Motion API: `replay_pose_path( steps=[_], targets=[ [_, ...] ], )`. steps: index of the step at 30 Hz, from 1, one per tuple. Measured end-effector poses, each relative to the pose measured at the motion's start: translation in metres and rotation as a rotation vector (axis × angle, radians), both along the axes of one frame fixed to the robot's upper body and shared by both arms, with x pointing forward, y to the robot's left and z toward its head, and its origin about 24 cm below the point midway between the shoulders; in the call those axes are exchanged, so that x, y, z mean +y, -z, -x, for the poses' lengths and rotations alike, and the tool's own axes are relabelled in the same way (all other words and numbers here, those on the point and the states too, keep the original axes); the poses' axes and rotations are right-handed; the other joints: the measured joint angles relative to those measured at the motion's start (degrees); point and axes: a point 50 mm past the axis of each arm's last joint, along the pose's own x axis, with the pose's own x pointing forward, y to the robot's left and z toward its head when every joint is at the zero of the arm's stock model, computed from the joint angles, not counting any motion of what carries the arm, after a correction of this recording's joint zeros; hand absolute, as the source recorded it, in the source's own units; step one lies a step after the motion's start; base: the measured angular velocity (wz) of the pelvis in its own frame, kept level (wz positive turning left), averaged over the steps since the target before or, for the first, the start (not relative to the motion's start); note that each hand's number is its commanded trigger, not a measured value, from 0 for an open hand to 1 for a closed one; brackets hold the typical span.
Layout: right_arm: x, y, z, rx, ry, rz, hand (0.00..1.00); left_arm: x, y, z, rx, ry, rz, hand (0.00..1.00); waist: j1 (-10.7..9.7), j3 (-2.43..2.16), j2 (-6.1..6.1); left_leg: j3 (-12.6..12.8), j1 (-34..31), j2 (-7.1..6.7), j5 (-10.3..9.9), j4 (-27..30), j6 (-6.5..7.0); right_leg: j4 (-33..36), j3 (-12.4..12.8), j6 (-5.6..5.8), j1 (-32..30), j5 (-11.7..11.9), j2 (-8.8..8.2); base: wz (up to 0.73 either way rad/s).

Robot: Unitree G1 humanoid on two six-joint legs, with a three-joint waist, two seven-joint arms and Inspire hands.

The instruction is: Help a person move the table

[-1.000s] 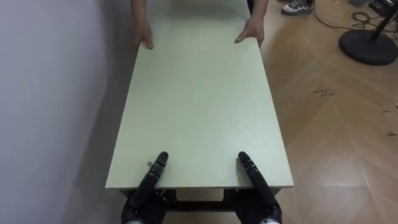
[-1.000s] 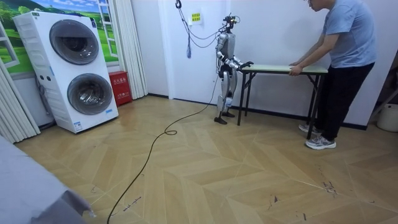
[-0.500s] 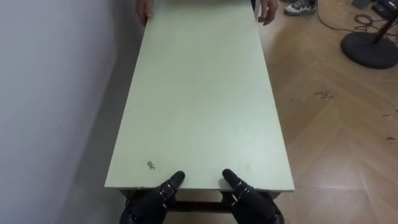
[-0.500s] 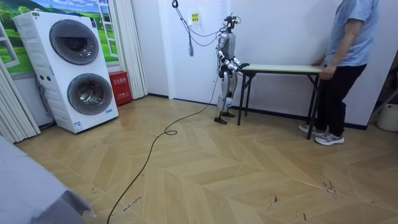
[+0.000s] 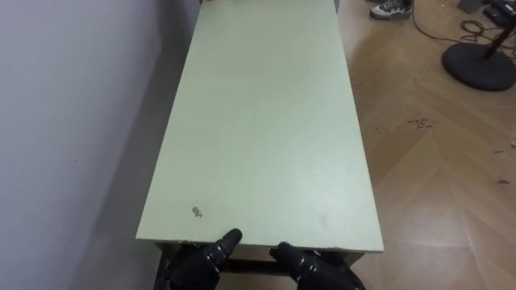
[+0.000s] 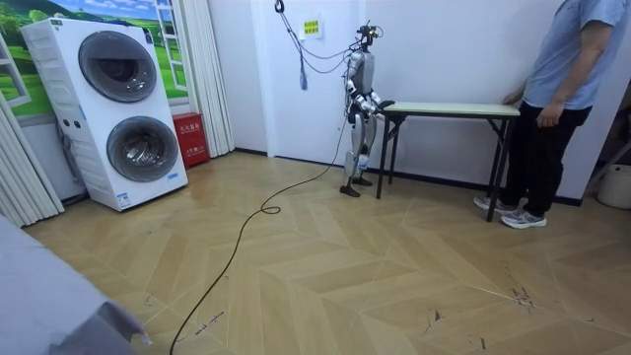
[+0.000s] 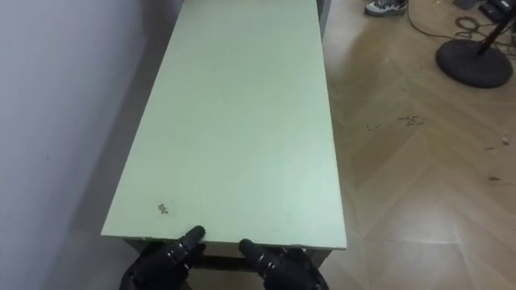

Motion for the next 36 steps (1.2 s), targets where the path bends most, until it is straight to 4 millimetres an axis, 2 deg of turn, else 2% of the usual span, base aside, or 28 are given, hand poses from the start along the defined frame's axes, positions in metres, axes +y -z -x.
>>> replay_pose_path(
  steps=[3,7,10,19,24,29,31,32,34,35,36],
  targets=[
    [0.002,0.001,-0.001,-0.03,-0.123,0.032,0.0,-0.001,0.004,0.007,0.036,0.125,-0.026,0.0,-0.05,0.06,-0.17,-0.03,-0.36,0.08,-0.02,0.07,0.01,0.23,-0.72,0.0,-0.55,0.0,-0.01,0.0],
    [0.007,-0.001,0.0,-0.075,-0.315,0.06,0.0,-0.007,0.013,0.023,0.104,0.265,-0.02,0.0,0.04,0.39,-0.7,-0.01,-0.99,0.29,-0.23,0.55,-0.08,0.36,-0.29,0.0,-1.29,0.0,0.11,0.0],
    [0.009,-0.002,-0.002,-0.104,-0.447,0.101,0.0,-0.008,0.012,0.025,0.089,0.344,-0.007,0.0,-0.02,0.49,-0.57,0.01,-2.02,0.84,-0.93,2.13,-0.07,0.5,-0.25,0.0,-1.7,0.0,0.25,-0.01],
    [0.001,0.001,-0.003,-0.116,-0.556,0.177,0.0,0.002,0.011,0.027,0.089,0.416,-0.019,0.0,-0.4,0.46,-0.63,0.04,-1.59,0.82,-0.95,1.96,-0.08,0.46,-0.2,0.0,-1.28,-0.01,0.32,0.0],
    [-0.023,0.022,0.016,0.048,-0.532,0.307,0.0,0.01,0.017,0.028,0.128,0.414,-0.091,0.0,-0.08,0.36,-0.86,-0.33,-0.55,0.59,-0.93,1.56,-0.11,0.24,-0.31,0.0,-0.07,-0.01,0.41,0.04],
    [-0.052,0.037,0.031,0.201,-0.403,0.484,0.0,0.029,0.027,0.032,0.222,0.263,-0.239,0.0,-0.13,0.18,-0.79,0.17,1.17,0.82,-0.96,0.53,-0.43,0.02,-0.4,0.0,1.2,-0.01,0.77,-0.06],
    [-0.067,0.047,0.045,0.321,-0.291,0.567,0.0,0.038,0.035,0.041,0.3,0.17,-0.326,0.0,-0.06,0.05,-0.57,0.15,2.63,0.79,-0.98,-0.37,-0.56,-0.79,-0.45,0.01,2.73,-0.01,0.88,0.0],
    [-0.069,0.049,0.048,0.349,-0.262,0.582,0.0,0.042,0.037,0.045,0.329,0.143,-0.351,0.0,-0.07,0.0,-0.51,0.14,2.66,0.8,-1.03,-0.35,-0.62,-0.93,-0.42,0.03,2.82,-0.02,0.92,-0.05],
    [-0.074,0.056,0.059,0.432,-0.169,0.632,0.0,0.054,0.046,0.067,0.458,0.048,-0.442,0.0,-0.11,-0.12,-0.62,0.06,2.73,0.94,-1.07,-0.2,-0.7,-0.95,-0.7,0.02,2.79,-0.02,1.05,0.0],
    [-0.074,0.057,0.061,0.449,-0.153,0.64,0.0,0.056,0.047,0.069,0.475,0.034,-0.465,0.0,-0.13,-0.14,-0.61,0.03,2.81,0.94,-1.05,-0.17,-0.73,-0.98,-0.89,0.02,2.81,-0.02,1.04,0.0],
    [-0.075,0.06,0.067,0.487,-0.123,0.662,0.0,0.059,0.05,0.081,0.529,0.004,-0.507,0.0,-0.12,-0.15,-0.58,-0.13,3.08,0.92,-1.04,-0.15,-0.73,-0.98,-1.63,0.02,2.85,-0.02,0.97,0.05]
  ],
)
